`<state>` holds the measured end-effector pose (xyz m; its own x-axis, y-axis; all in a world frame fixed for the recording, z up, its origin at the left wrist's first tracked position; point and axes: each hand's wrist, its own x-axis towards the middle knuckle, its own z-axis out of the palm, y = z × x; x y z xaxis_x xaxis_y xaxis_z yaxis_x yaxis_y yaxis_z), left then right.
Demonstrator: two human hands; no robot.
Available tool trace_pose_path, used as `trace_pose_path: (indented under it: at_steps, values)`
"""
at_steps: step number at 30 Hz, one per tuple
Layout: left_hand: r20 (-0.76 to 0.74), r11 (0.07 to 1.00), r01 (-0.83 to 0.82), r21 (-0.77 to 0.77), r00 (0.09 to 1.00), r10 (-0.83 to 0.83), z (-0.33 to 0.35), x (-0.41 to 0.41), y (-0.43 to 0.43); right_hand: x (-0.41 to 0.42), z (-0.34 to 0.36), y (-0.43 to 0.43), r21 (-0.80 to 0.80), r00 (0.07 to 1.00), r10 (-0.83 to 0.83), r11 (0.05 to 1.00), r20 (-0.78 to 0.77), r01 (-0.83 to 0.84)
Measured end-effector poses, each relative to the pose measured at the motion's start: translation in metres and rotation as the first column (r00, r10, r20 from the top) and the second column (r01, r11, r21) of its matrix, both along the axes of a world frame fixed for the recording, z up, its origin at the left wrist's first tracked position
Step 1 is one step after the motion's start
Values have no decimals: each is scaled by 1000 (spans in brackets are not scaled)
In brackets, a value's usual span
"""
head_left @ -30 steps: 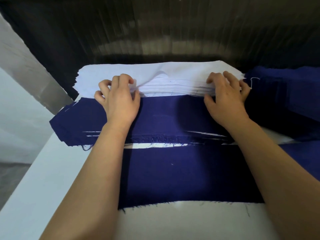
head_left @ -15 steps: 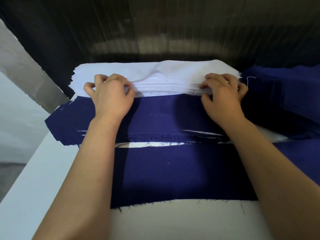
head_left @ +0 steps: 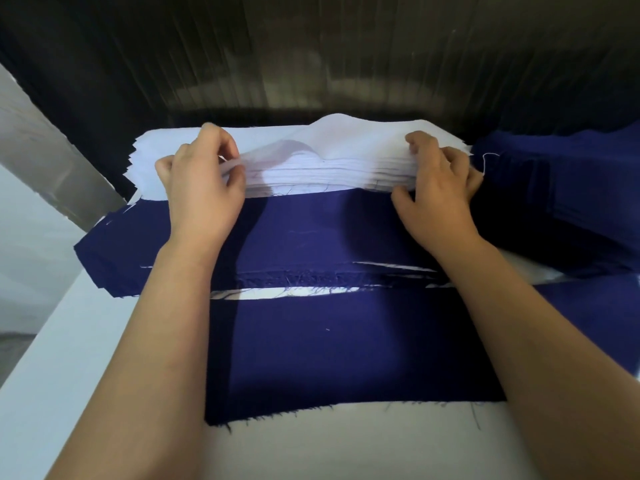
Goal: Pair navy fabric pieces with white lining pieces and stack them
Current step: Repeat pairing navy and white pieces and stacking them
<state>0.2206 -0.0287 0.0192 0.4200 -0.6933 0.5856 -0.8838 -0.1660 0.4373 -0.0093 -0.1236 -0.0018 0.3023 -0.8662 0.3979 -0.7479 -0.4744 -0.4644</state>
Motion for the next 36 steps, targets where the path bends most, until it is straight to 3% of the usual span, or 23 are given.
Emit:
trace_pose_path:
  at_steps: [3,6,20,23,27,32,36]
  values:
    - [-90,995,101,20,991,-98,0,0,0,-1,4,3,-114,999,8,993,41,-3]
    - [-142,984,160,78,979,-148,-1,2,-2,2,7,6,-104,992,92,991,82,-83]
    - [44,979,187,82,981,-191,0,-1,-2,36,18,14,88,958,267,957,104,-276]
    - [76,976,208,63,974,-213,1,-4,-4,68,24,18,39,962,270,961,50,-272]
    - [116,971,235,33,964,-238,3,-6,-3,92,33,18,7,967,228,973,117,-230]
    - [140,959,282,-31,951,-275,8,-9,0,93,42,7,6,990,105,994,98,-106]
    - [125,954,293,-69,951,-283,11,-7,4,80,45,-7,76,987,-60,996,150,49]
